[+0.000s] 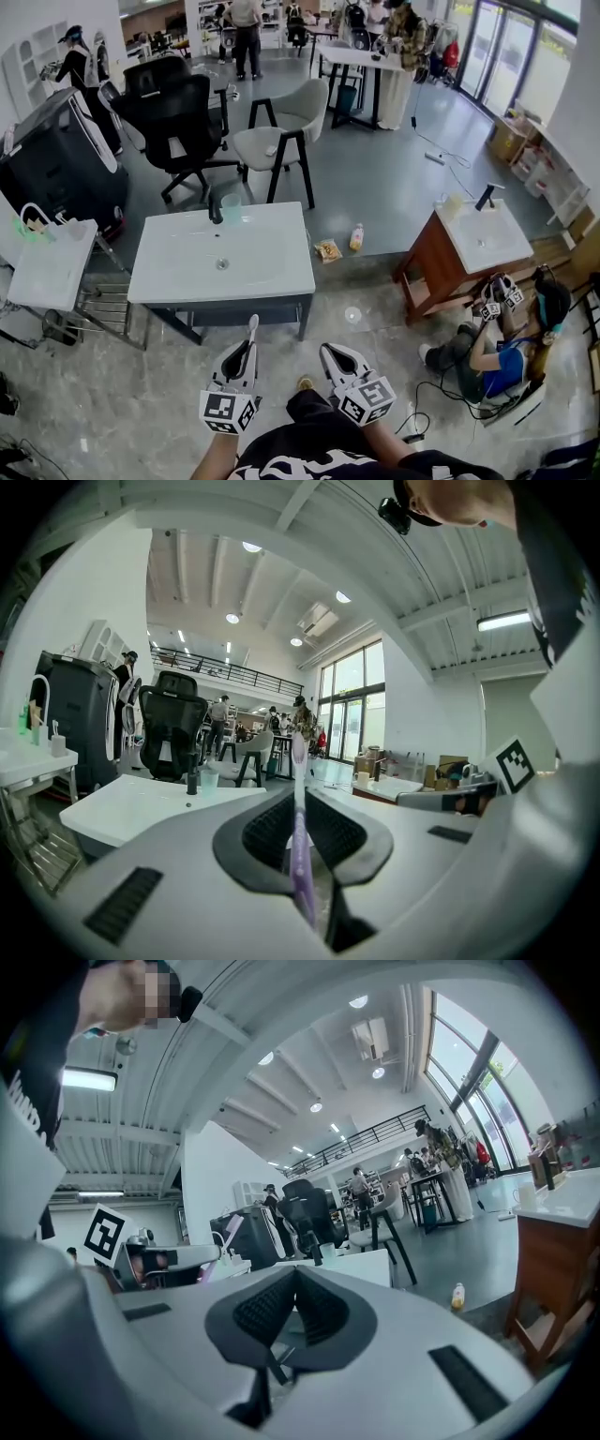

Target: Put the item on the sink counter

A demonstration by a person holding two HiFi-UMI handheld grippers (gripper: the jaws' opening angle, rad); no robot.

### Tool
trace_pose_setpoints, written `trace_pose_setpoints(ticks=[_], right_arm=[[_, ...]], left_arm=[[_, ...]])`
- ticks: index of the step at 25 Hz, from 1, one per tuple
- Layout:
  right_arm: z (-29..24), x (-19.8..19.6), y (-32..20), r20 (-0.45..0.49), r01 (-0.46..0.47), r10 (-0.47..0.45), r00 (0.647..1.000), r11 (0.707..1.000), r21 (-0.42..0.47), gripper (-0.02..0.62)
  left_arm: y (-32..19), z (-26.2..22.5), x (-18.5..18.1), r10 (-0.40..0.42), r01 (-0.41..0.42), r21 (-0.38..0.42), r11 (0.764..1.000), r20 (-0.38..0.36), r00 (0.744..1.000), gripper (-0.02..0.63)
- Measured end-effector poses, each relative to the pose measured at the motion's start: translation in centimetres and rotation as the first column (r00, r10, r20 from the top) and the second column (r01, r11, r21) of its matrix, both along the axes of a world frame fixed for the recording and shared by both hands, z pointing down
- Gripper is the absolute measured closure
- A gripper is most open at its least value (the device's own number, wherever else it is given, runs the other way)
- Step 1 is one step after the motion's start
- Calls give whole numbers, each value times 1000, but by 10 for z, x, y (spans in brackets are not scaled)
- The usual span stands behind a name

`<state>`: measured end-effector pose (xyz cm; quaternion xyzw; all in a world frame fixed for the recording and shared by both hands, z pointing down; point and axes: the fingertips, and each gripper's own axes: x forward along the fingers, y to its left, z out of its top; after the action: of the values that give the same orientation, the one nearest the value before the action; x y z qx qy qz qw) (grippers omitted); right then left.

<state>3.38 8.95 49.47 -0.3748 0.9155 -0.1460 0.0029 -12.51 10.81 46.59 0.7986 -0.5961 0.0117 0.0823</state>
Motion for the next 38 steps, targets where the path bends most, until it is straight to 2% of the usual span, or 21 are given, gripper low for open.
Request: trace_pose_setpoints(ticks=[20, 29, 38], right_arm=[[-14, 10, -133, -2, 14, -14, 1000, 1000, 18, 578], [-10, -2, -171, -6, 62, -62, 998, 998, 5, 578], [-3, -18, -205, -17, 51, -51, 999, 999, -10, 578]], left_arm=[[-122, -16, 2, -43, 43, 18, 999, 1, 999, 555], [-160, -16, -3, -73, 73, 20, 997, -6, 997, 555], [-201, -8, -19, -51, 51, 10, 999, -10, 999, 555]])
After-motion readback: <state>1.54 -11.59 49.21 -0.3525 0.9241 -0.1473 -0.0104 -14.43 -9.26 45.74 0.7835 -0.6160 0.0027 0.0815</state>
